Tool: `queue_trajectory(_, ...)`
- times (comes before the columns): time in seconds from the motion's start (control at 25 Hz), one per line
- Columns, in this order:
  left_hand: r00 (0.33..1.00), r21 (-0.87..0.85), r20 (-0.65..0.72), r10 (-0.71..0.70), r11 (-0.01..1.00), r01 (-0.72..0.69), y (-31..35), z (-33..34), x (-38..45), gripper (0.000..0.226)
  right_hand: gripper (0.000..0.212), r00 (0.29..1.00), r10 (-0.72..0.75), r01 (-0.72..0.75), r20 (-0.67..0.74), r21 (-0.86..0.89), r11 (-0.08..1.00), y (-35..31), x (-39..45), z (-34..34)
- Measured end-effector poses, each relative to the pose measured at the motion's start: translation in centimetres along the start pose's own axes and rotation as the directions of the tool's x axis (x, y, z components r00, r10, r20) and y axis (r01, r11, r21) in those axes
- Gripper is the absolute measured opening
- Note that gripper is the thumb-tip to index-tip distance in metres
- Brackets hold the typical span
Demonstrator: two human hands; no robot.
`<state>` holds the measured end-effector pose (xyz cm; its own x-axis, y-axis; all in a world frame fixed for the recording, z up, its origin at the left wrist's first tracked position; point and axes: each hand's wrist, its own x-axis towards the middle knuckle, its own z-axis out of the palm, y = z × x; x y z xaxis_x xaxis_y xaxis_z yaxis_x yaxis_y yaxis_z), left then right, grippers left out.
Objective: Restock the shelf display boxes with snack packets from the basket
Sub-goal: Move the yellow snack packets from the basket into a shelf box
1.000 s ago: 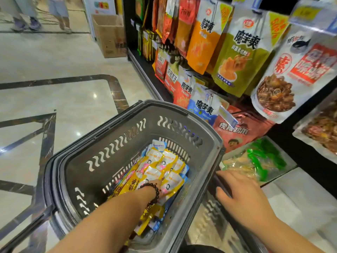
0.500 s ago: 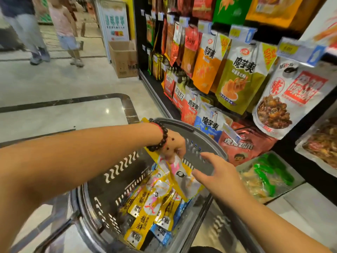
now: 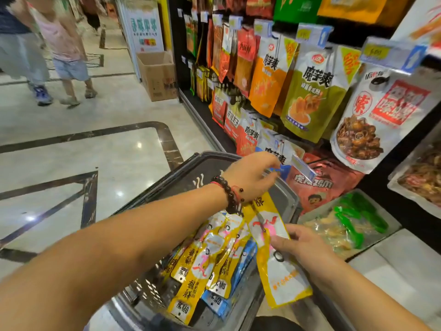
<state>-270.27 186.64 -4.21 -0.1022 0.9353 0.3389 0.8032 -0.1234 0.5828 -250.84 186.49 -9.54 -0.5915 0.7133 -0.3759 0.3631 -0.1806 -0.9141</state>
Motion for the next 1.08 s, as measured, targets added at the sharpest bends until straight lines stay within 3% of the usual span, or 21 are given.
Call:
queue_trajectory(0.04,0.974,-0.117,-0.172,-0.145,0.985,0.126,-1.3,0.9,-0.5,0.011,0.013,0.999,0.005,-0.004,-0.039,0.028,1.000,0.4,-0.2,-0.7)
queue_trajectory(0.08,0.889,-0.218,-0.265,-0.374,0.921,0.323,-4.2,2.9,-0.8,0.009,0.011,0.998,0.011,-0.011,-0.070,-0.003,1.000,0.5,-0.4,-1.3)
queue_trajectory(0.16,0.583,-0.359,-0.246,-0.775,0.631,0.688,-9.9,5.9,-2.9,0.010,0.013,0.996,0.004,-0.016,-0.090,-0.126,0.992,0.9,-0.9,-2.4)
queue_trajectory(0.2,0.475,-0.313,-0.186,-0.860,0.510,0.801,-12.1,7.2,-4.3,0.012,0.013,0.996,-0.001,-0.012,-0.093,-0.140,0.990,1.3,-1.0,-2.9)
queue_trajectory(0.28,0.424,-0.019,0.025,-0.905,0.424,0.906,-15.6,10.3,-7.3,0.028,0.015,0.993,0.018,-0.027,-0.117,-0.077,0.997,2.0,-1.6,-3.7)
queue_trajectory(0.36,0.364,0.126,0.240,-0.900,0.401,0.907,-17.0,13.0,-10.5,0.046,0.017,0.991,0.023,-0.027,-0.133,-0.032,0.999,2.7,-2.4,-4.2)
queue_trajectory(0.44,0.252,0.207,0.277,-0.927,0.313,0.927,-17.7,15.2,-13.7,0.066,0.014,0.992,0.012,-0.009,-0.129,0.028,1.000,2.8,-3.2,-4.4)
queue_trajectory(0.52,0.193,0.335,0.248,-0.949,0.271,0.902,-18.6,16.4,-15.7,0.066,0.011,0.992,0.009,-0.004,-0.127,0.040,0.999,2.9,-3.6,-4.4)
queue_trajectory(0.6,0.200,0.386,0.254,-0.946,0.289,0.876,-19.4,17.0,-16.3,0.047,0.008,0.989,0.023,-0.016,-0.145,0.044,0.999,3.4,-3.7,-4.5)
queue_trajectory(0.72,0.364,0.412,0.261,-0.894,0.444,0.796,-21.3,18.6,-17.1,0.034,0.006,0.985,0.054,-0.044,-0.163,0.066,0.997,4.0,-3.8,-4.4)
queue_trajectory(0.84,0.269,0.307,0.160,-0.950,0.307,0.901,-21.0,19.0,-17.6,0.048,0.008,0.984,0.077,-0.069,-0.162,0.054,0.996,4.5,-3.7,-4.2)
queue_trajectory(0.92,0.252,0.294,0.163,-0.954,0.291,0.911,-19.2,17.4,-16.0,0.036,0.008,0.983,0.078,-0.070,-0.165,0.055,0.996,4.9,-3.6,-4.2)
queue_trajectory(1.08,0.355,0.180,0.247,-0.902,0.402,0.898,-15.6,13.6,-12.7,0.049,0.008,0.984,0.058,-0.042,-0.167,0.101,0.994,4.7,-3.7,-4.5)
